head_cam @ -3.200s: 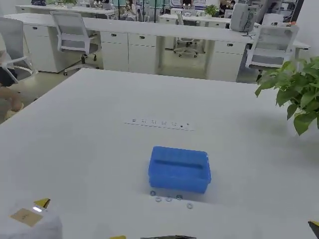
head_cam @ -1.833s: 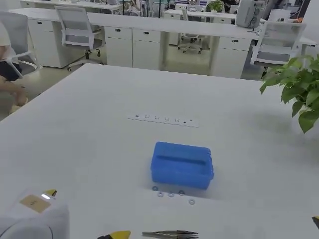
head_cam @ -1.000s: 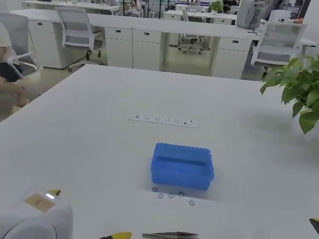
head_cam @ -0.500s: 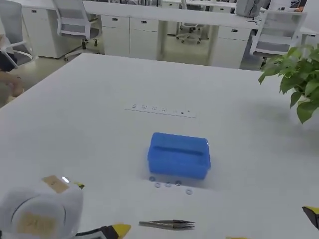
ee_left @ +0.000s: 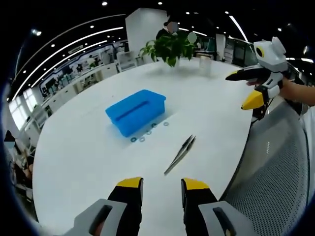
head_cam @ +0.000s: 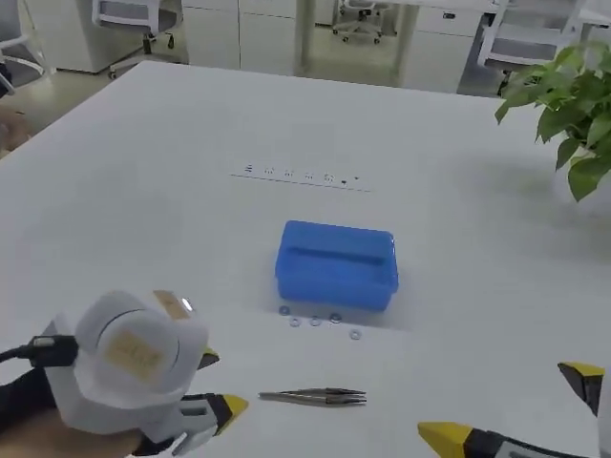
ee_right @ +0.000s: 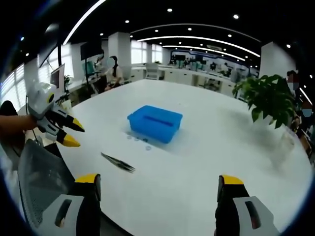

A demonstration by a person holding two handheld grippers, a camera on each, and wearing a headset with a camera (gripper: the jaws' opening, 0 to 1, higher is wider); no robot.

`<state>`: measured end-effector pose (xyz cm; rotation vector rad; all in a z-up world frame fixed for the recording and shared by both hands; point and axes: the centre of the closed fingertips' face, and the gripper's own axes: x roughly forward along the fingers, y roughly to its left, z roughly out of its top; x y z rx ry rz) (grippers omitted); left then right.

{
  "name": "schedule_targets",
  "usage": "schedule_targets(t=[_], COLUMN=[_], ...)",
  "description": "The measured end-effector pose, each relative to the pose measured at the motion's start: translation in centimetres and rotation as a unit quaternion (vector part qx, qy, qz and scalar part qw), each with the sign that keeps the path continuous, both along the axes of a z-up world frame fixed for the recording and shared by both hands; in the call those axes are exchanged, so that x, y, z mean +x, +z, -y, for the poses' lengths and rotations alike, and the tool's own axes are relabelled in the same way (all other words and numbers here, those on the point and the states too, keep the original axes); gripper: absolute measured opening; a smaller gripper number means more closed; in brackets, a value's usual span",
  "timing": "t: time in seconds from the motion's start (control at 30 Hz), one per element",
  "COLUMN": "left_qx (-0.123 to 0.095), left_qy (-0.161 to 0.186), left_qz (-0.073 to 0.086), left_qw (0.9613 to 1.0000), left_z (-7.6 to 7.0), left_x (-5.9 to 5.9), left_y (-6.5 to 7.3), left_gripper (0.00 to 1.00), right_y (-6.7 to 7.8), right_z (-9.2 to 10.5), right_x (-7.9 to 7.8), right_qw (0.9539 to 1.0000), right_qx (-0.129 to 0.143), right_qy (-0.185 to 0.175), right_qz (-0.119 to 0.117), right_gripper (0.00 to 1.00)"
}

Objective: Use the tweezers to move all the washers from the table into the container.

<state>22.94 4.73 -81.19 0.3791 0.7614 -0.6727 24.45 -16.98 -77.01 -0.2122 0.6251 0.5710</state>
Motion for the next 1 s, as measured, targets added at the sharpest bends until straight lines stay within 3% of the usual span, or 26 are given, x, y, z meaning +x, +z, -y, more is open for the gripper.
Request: schedule_targets(t=[0.37, 0.57, 0.7, 1.0], left_qx=[0.011, 0.031, 0.031, 0.063], left_qy=[-0.054, -0.087, -0.097, -0.139], left_qz=[-0.030, -0.056, -0.066, -0.091], left_qw=[0.9980, 0.9942, 0.9927, 0.9841], left_z=[1.9, 2.4, 2.8, 3.4], left_x=[1.3, 2.1, 2.4, 2.7], left_y=[-2.5, -4.4, -5.1, -6.8], left_gripper=[0.18, 0.13, 0.12, 0.05], right_y=[-0.7, -1.2, -1.6, -1.9], right_z=[-0.4, -0.6, -0.5, -1.2], right_x=[0.4, 0.1, 0.2, 0.2], right_qw=[0.9999, 0.9997, 0.9995, 0.9988], right_qx=[-0.005, -0.006, -0.007, -0.005], right_qy=[0.011, 0.013, 0.013, 0.024], right_qz=[-0.011, -0.022, -0.029, -0.042], right_gripper=[0.98, 0.98, 0.97, 0.97])
